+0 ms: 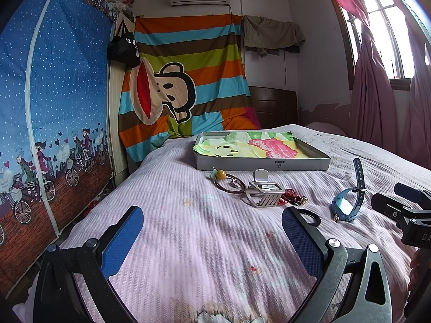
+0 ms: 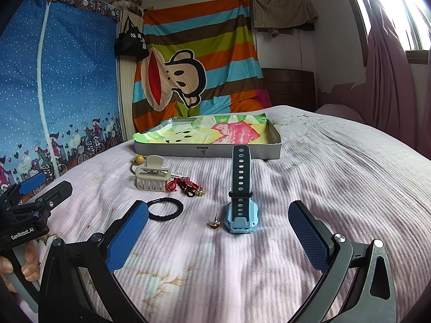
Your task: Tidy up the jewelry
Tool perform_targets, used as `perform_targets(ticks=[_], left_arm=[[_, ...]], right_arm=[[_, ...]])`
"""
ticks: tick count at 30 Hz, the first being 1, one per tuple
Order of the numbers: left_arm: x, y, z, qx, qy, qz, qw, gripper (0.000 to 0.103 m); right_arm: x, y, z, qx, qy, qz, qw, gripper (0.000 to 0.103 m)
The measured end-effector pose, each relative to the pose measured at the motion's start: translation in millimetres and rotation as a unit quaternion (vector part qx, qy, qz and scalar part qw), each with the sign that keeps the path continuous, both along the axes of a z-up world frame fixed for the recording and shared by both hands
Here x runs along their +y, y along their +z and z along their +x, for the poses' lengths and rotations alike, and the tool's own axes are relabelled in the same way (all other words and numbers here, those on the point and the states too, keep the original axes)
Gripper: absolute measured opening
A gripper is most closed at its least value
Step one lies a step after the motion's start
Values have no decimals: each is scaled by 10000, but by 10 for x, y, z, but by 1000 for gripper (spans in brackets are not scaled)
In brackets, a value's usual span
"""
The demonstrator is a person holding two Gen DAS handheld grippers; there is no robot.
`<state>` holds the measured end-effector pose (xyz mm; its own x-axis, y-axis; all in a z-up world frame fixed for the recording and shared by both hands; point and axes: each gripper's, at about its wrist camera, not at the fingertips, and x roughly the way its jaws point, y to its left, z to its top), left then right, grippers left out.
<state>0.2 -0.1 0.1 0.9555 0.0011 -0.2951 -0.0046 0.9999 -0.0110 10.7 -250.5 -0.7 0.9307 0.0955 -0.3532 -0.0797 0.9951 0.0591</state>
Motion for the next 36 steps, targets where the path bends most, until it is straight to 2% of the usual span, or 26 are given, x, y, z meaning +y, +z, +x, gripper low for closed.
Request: perform_targets(ticks=[8, 13, 20, 26, 27, 29, 31, 36], left_arm=[[-80, -9, 31, 27, -64, -65, 10000, 103], [-134, 89, 119, 205, -192, -149, 9995, 103], [-266, 93, 422, 695, -578, -228, 9956, 103], [-434, 3, 736, 1317, -952, -412, 9858, 103], [-465, -10, 782, 1410, -1041, -452, 9835, 100], [-514, -40, 868, 1633, -1186, -513, 9781, 92], [-556, -94, 963, 1895, -1361, -620, 9704, 78], [-626, -207, 1139, 2415, -1646, -880, 9523, 57]], right_arm=[[-8, 3, 17, 11, -17, -10, 10000, 102], [-32, 17, 123, 161, -115, -109, 9997, 102], [-227, 12, 371, 494, -295, 149, 9982, 102], [-353, -37, 616, 807, -246, 379, 9957, 99], [-359, -54, 658, 869, -213, 405, 9952, 97], [-356, -91, 761, 1035, -118, 448, 9935, 81], [-358, -130, 858, 1177, -64, 481, 9919, 72], [-347, -230, 1046, 1544, 174, 538, 9864, 55]])
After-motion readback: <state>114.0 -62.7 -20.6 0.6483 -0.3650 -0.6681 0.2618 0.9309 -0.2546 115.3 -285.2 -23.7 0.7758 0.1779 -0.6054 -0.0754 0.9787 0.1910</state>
